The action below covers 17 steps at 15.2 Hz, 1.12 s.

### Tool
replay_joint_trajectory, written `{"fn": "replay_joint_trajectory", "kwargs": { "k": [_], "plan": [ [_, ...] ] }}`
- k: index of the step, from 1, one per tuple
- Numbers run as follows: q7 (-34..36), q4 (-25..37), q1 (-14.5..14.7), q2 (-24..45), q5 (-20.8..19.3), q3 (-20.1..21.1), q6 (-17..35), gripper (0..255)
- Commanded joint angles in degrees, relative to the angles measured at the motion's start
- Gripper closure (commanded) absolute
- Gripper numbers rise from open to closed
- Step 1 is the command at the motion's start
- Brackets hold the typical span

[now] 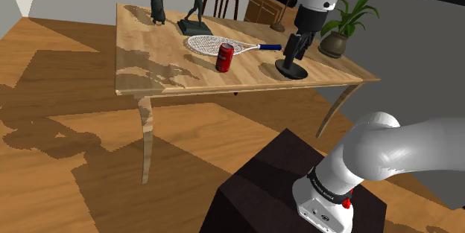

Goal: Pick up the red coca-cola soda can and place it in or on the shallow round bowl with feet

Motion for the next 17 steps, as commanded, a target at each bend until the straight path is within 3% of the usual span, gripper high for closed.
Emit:
{"fn": "replay_joint_trajectory", "kwargs": {
  "k": [1,9,17],
  "plan": [
    [0.0,0.0,0.0,0.0,0.0,0.0,0.0,0],
    [-0.3,7.4,-1.5,17.2,-0.1,-1.8,10.8,0],
    [-1.0,19.5,-2.5,34.6,0.8,-3.4,17.2,0]
  ]
}}
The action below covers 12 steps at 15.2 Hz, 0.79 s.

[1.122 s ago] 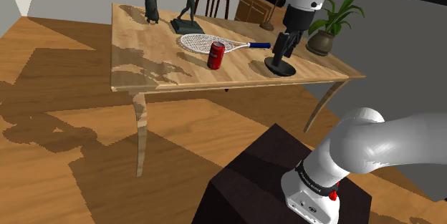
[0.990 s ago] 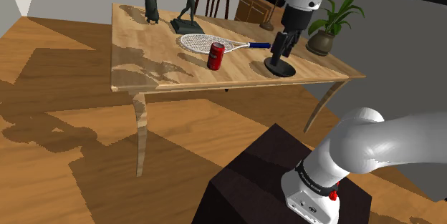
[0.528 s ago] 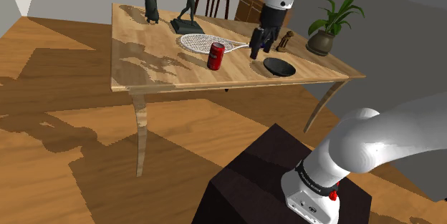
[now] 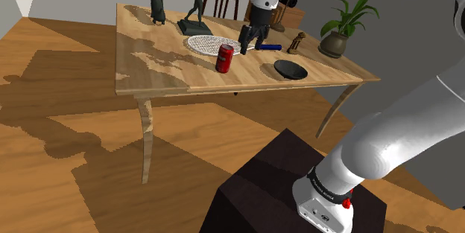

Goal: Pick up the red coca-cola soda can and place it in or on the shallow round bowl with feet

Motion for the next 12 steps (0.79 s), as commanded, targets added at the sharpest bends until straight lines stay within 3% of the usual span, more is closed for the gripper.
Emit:
{"fn": "replay_joint_trajectory", "kwargs": {
  "k": [1,10,12],
  "plan": [
    [-0.1,4.0,-0.2,4.7,0.4,-0.3,1.0,0],
    [-1.4,24.4,-1.4,24.9,2.8,-1.4,1.8,0],
    [-1.4,24.0,-1.4,25.2,2.8,-1.4,2.5,0]
  ]
}}
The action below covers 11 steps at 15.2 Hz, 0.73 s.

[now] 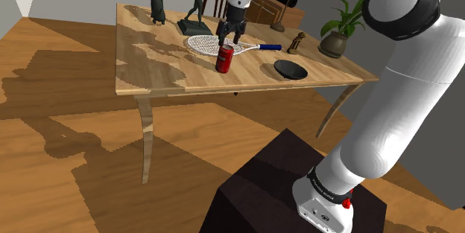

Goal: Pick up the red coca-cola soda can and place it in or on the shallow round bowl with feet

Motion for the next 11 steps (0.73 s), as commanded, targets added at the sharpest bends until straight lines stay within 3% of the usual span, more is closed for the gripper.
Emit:
{"fn": "replay_joint_trajectory", "kwargs": {
  "k": [1,6,11],
  "plan": [
    [0.0,-0.4,-0.1,0.7,0.1,0.0,1.2,0],
    [-0.1,-3.5,-0.1,1.6,0.1,0.0,5.2,0],
    [-0.1,-3.5,-0.1,1.6,0.1,0.0,5.2,0]
  ]
}}
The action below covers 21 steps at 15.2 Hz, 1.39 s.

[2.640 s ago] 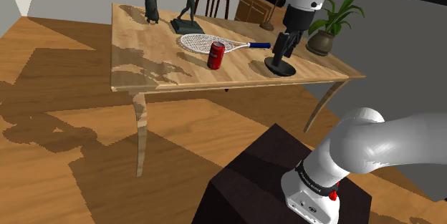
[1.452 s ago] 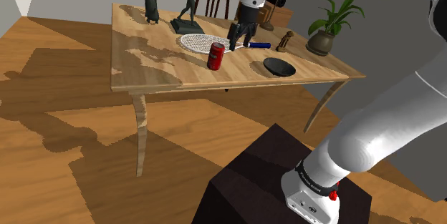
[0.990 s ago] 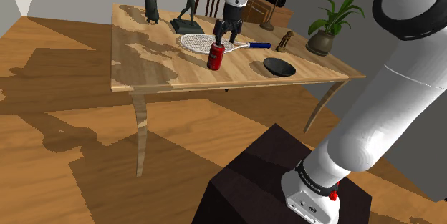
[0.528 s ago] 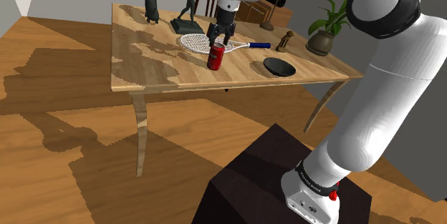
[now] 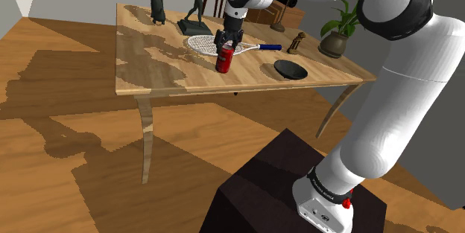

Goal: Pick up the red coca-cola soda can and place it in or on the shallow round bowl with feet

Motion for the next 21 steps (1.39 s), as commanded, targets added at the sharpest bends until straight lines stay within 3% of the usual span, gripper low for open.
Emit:
{"fn": "replay_joint_trajectory", "kwargs": {
  "k": [1,3,4,13,21],
  "plan": [
    [0.0,0.0,0.0,0.0,0.0,0.0,0.0,0],
    [0.0,0.0,0.0,0.0,0.0,0.0,0.0,0],
    [0.0,0.0,0.0,0.0,0.0,0.0,0.0,255],
    [0.0,0.0,0.0,0.0,0.0,0.0,0.0,255],
    [0.0,4.5,0.0,-1.2,0.0,0.0,-5.7,255]
  ]
}}
